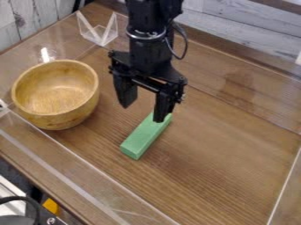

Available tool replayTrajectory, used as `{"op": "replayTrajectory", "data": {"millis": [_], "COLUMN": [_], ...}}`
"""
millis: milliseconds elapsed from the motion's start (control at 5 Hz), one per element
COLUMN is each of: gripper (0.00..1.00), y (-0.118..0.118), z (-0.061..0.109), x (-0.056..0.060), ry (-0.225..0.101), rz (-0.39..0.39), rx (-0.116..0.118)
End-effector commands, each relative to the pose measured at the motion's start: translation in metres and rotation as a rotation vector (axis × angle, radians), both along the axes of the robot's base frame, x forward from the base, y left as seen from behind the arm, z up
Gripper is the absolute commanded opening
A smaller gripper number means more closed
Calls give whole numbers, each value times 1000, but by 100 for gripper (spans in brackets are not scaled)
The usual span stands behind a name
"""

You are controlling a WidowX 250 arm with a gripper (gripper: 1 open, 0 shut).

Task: Put the green block in the brown bowl

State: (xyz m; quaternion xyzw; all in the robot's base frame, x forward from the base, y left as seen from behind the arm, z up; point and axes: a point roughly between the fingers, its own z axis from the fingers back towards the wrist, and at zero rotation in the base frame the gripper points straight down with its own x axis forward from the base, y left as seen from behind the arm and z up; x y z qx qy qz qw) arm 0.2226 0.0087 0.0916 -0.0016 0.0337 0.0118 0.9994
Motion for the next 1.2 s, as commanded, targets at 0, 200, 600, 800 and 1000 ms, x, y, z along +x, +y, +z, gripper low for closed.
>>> {"op": "replayTrajectory", "data": {"millis": [0, 200, 600, 800, 1000], "gripper": [100, 100, 100, 100, 100], "y": [4, 5, 7, 9, 10], "z": [1, -5, -19, -27, -34], "x": [2, 1, 1, 1, 2], "ry": [-33, -35, -53, -67, -83], "rz": [15, 21, 28, 31, 34], "rx": [12, 15, 27, 31, 36]}}
